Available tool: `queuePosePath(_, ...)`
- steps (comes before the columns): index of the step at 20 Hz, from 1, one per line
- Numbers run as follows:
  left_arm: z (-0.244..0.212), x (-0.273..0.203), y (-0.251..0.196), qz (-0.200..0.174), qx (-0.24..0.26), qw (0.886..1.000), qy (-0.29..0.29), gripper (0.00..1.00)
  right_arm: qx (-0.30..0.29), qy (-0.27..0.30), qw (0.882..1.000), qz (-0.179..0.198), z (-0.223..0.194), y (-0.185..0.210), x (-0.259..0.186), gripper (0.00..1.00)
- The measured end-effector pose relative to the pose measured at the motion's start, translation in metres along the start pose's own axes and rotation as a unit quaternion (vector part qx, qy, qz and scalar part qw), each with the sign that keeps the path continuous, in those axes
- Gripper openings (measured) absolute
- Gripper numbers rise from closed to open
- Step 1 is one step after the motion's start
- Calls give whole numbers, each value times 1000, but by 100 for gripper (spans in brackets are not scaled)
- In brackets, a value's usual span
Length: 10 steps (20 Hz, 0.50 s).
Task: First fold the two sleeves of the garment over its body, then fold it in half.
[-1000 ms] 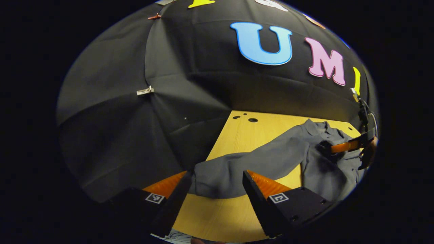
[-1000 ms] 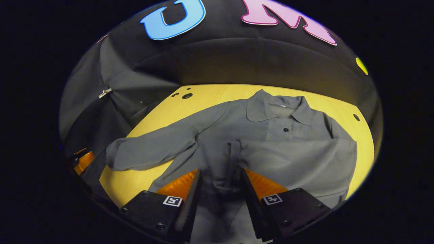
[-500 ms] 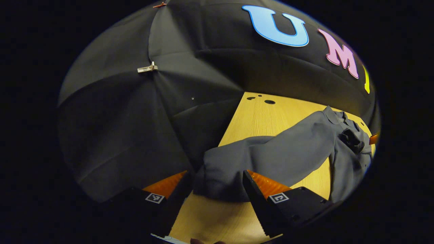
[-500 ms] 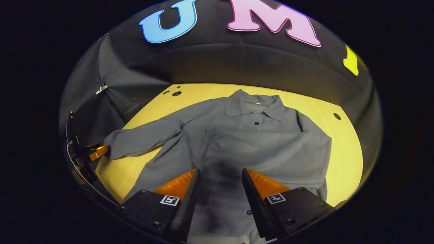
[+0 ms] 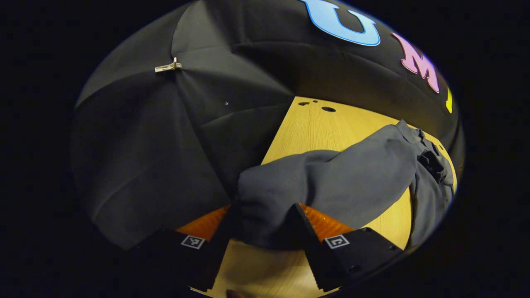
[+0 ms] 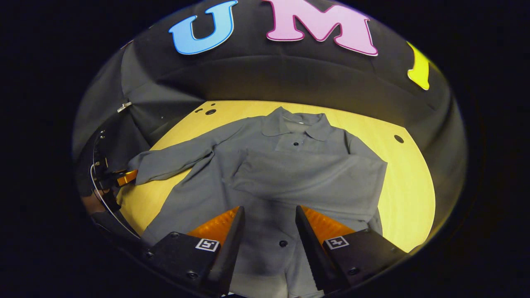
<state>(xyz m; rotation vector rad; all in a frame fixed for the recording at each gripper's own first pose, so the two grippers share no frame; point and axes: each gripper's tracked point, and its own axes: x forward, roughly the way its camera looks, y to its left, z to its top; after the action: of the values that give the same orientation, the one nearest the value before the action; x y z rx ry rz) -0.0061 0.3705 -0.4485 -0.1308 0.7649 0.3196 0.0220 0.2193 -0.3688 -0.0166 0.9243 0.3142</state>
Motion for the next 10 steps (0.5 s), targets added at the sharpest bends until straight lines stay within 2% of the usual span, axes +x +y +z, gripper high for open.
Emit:
queuePosePath(2,1,-4,-6,-6,15,1000,-1,76,4,8,1000,-10,-12,-9,-4,77)
queuePosePath(5,13,-2,-13,-1,40,999,-15,15,6,11,1000,-17,-21,-16,-10,77)
queuePosePath(7,29,-7,-16,1,51,998,-43,11,7,7,1000,-17,-21,-22,-16,77)
queuePosePath(10,48,-22,-25,2,42,998,-56,11,13,-3,1000,-21,-19,-35,-25,77)
